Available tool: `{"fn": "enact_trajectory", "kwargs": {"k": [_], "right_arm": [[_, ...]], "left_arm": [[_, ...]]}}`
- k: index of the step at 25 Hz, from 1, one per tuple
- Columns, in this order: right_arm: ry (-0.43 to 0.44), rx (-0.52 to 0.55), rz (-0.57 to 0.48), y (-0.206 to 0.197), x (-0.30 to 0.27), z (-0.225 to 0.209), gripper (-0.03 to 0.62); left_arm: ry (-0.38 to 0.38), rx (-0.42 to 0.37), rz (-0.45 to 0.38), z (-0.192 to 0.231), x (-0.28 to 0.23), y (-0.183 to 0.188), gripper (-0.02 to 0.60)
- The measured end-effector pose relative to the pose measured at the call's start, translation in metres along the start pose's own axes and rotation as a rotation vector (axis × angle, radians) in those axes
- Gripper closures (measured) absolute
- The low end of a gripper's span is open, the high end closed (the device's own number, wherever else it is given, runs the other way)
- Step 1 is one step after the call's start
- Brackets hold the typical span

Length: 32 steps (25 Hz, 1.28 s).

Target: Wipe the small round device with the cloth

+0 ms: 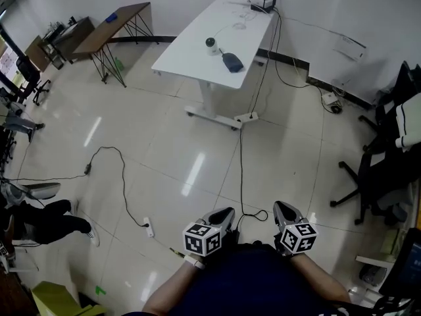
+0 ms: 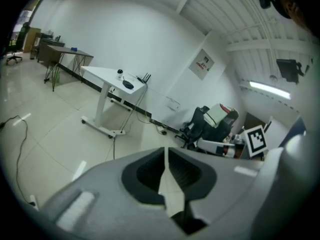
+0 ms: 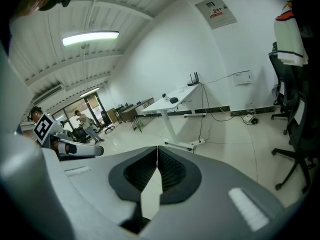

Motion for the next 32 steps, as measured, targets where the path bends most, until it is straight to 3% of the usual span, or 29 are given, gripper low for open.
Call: {"fn": "enact_trajectory", "kwargs": {"k": [12,20,32], "right_arm": [[-0.06,0.007,0.029,0.042,-0.079,0.013,0.582],[-0.008,0.036,0.042,0.072,-0.123,-0.006,0.582],[0.166,0.06,0.043,0.157,-0.18,-0.104,0.582]], "left_arm": [[-0.034,0.006,0.034,0.082,-0.029,0.063,0.561],[-0.021,-0.011,0.047,0.09,-0.062,0.094,0.561],[0.101,0.02,-0.007,0.052,-0.148,0.169,0.568]]}}
Point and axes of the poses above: the fingertips, and each gripper's own axes: x backward along the fingers, z to its left, y out of its top, the point moved 6 cm from there along x, backward along the fingers, and after that the axes turned 14 degrees about y, right-handed, at the moved point
